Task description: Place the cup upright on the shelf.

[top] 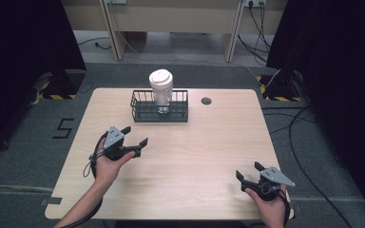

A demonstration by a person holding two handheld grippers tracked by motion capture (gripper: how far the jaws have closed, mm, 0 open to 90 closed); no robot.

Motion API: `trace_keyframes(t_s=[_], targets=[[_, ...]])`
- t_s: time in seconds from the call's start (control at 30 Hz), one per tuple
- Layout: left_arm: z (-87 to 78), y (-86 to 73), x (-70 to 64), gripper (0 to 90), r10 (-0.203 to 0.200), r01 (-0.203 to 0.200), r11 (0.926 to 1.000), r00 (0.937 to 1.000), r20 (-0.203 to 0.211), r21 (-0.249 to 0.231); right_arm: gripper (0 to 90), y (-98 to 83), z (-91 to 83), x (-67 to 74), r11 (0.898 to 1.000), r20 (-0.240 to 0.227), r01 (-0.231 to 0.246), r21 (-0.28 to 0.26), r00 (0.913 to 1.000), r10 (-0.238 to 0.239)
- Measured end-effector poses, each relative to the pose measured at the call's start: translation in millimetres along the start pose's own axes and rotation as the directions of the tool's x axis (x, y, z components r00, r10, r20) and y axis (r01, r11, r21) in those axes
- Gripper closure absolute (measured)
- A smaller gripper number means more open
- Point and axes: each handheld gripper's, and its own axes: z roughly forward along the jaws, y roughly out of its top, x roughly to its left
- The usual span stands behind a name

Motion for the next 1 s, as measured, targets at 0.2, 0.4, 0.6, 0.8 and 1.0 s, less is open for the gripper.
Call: trace_keyframes(t_s=[0.2, 0.4, 0.6, 0.8, 1.0], targets=[[-14.5, -9.7, -1.7, 14.4, -0.008, 0.008, 1.0, 1.0, -0.005, 0.001, 16.0, 0.0, 0.0, 0.5, 1.0, 0.001, -0.001, 0.0, 1.0, 0.001], [-27.4, -20.8, -2.7, 14.4, -0.009, 0.009, 0.9999, 0.9999, -0.011, 0.013, 16.0, 0.1, 0.1, 0.5, 1.0, 0.004, 0.001, 0.002, 1.0, -0.001], [-41.1, -34.4, -2.8, 14.4, -0.024, 0.024, 0.9993, 0.9995, -0.02, 0.028, 16.0, 0.1, 0.2, 0.8, 1.0, 0.005, 0.002, 0.003, 1.0, -0.002], [-51.3, -47.5, -0.8, 14.4, -0.058, 0.059, 0.9978, 0.9977, -0.037, 0.03, 16.0, 0.2, 0.2, 0.9, 1.0, 0.007, 0.004, 0.004, 1.0, -0.004], [-57.5, -54.3, 1.1, 14.5, -0.067, 0.069, 0.9973, 0.9959, -0.06, 0.026, 16.0, 0.1, 0.1, 0.8, 1.0, 0.006, 0.003, 0.004, 1.0, -0.003]])
